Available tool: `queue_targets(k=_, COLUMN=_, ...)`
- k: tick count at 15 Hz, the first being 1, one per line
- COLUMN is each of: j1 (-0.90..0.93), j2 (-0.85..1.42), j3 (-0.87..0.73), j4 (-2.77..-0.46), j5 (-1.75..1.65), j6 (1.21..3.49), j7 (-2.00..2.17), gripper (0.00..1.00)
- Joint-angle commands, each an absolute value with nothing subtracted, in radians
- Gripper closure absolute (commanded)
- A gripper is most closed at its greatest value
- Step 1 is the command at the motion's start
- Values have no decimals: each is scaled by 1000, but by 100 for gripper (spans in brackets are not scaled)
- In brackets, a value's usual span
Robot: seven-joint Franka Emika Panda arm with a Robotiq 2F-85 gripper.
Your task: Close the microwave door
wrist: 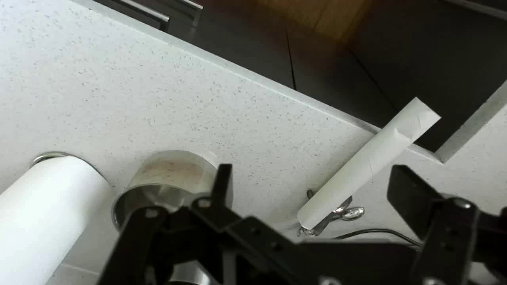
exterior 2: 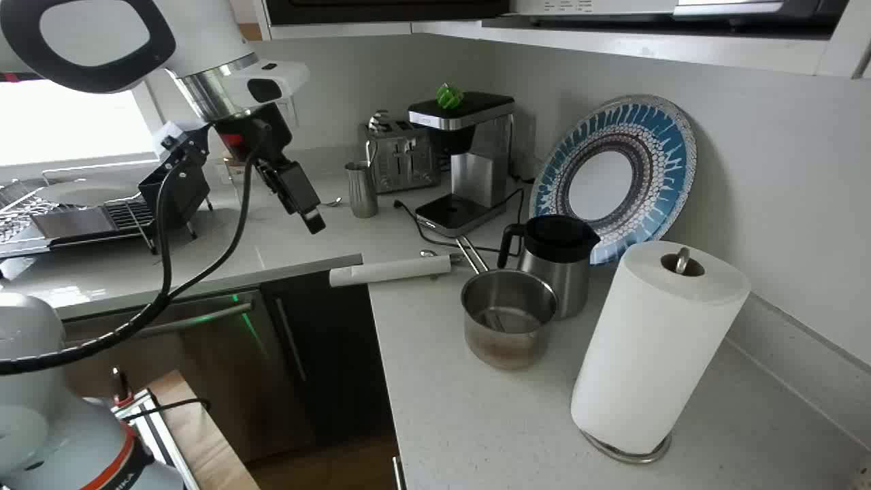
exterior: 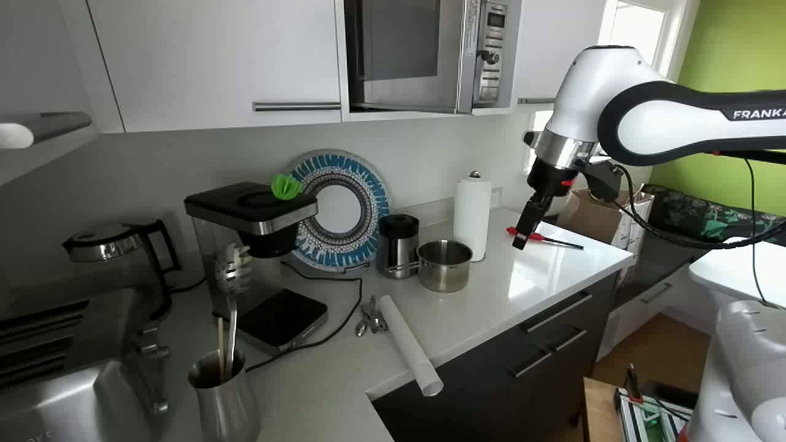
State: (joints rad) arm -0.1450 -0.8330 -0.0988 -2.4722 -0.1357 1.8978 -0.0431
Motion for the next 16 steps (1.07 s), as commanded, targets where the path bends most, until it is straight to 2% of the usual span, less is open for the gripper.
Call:
queue_targets(k=1, j1=-138, j2=-833, j3=-103, j4=-2470, j5=-140, j6=1895, j7=-39, gripper=0)
queue_targets(k=9, j1=-53, j2=-1127, j3=-20, j4=-2552, j5=-54, j6=1800, j7=-9, gripper=0)
queue_targets(k=12, j1=-20, j2=-1246, j3=30, j4=-2574, j5=-21, j6=1886, j7=23, gripper=0)
queue_targets(k=16, j1=26, j2=-1291, j3=85, j4=-2548, j5=-1, j6=2043, j7=13, gripper=0)
